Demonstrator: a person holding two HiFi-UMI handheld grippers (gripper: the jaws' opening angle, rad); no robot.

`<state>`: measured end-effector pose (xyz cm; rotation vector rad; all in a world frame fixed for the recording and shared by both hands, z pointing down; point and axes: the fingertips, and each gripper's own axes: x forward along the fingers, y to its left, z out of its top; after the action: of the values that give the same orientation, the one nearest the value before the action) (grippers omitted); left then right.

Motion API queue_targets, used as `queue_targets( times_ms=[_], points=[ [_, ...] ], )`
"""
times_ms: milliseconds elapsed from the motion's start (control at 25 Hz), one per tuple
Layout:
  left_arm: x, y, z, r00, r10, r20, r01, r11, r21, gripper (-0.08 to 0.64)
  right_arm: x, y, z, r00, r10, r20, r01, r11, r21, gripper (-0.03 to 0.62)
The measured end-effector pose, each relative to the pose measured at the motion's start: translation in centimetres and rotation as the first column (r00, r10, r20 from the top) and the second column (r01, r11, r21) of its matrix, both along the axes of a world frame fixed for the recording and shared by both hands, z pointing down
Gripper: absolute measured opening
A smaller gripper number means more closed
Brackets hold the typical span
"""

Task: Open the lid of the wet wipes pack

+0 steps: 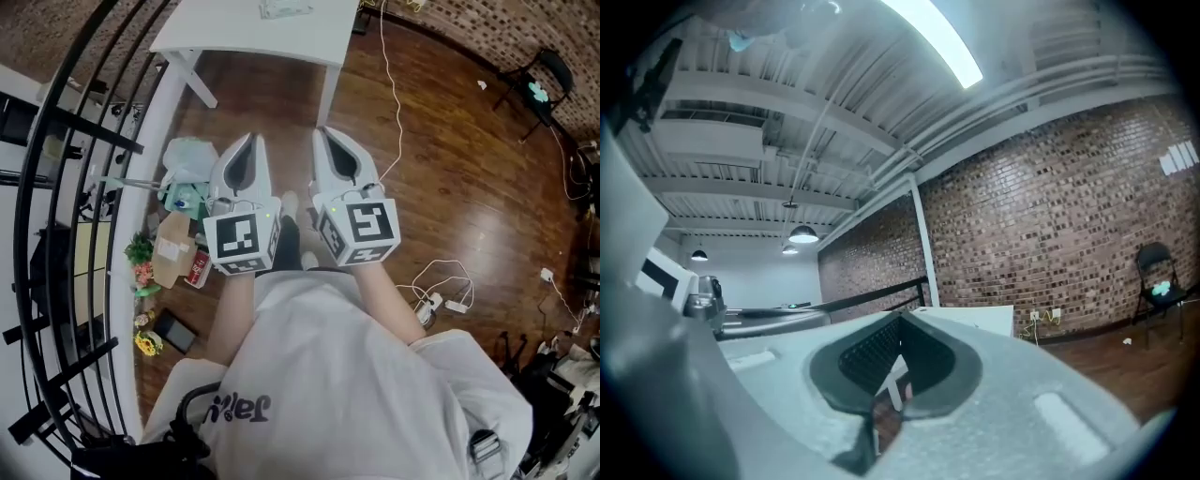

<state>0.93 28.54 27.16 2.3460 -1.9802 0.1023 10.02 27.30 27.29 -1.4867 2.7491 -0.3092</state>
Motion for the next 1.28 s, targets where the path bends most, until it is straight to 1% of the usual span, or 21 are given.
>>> queue_targets(
  times_ms=[120,280,400,560,640,800,920,1080,1160,1280],
  points=[
    [-0.4,-5.0,0.2,1.0,0.006,-0.008,-0.006,1.0,0.003,0.015,-0.6,-4.6,0.3,1.0,-0.002,-0.019,0.002,1.0,-0.001,-0.012],
    [-2.0,-11.4,-0.6,1.0,0.011,-0.014,-0.011,1.0,0.007,0.015,-2.3,-11.0,-0.7,1.0,0.001,-0.023,0.0,1.0,0.014,-0.012],
    [-4.2,-15.7,-1.6,1.0,0.002,-0.016,-0.002,1.0,0.023,0.015,-4.8,-15.6,-1.6,0.999,-0.018,-0.029,0.018,0.999,0.029,-0.012],
    [-7.1,-21.5,-2.3,0.999,-0.019,-0.03,0.02,1.0,0.021,0.015,-8.5,-21.2,-2.6,0.997,-0.063,-0.048,0.065,0.997,0.044,-0.012],
    [-7.8,-24.1,-2.4,0.999,-0.008,-0.037,0.008,1.0,0.017,0.015,-9.7,-23.6,-2.7,0.996,-0.069,-0.062,0.072,0.996,0.045,-0.012],
    [-9.3,-28.3,-2.7,0.999,0.012,-0.051,-0.011,1.0,0.019,0.015,-11.7,-26.6,-2.9,0.994,-0.072,-0.084,0.078,0.995,0.063,-0.012],
    [-9.0,-30.9,-2.8,0.998,0.039,-0.051,-0.037,0.999,0.031,0.015,-11.3,-28.9,-2.2,0.995,-0.05,-0.088,0.055,0.997,0.056,-0.012],
    [-7.9,-34.3,-1.2,0.997,0.046,-0.059,-0.046,0.999,0.002,0.015,-9.4,-32.9,-0.9,0.996,-0.02,-0.089,0.022,1.0,0.022,-0.012],
    [-7.6,-36.2,-0.5,0.997,0.036,-0.063,-0.037,0.999,-0.009,0.015,-8.9,-34.9,-0.6,0.996,-0.023,-0.087,0.025,0.999,0.022,-0.012],
    [-7.3,-39.3,0.3,0.998,0.002,-0.066,-0.004,1.0,-0.017,0.015,-8.6,-38.0,0.1,0.994,-0.058,-0.089,0.06,0.998,0.023,-0.011]
  ],
)
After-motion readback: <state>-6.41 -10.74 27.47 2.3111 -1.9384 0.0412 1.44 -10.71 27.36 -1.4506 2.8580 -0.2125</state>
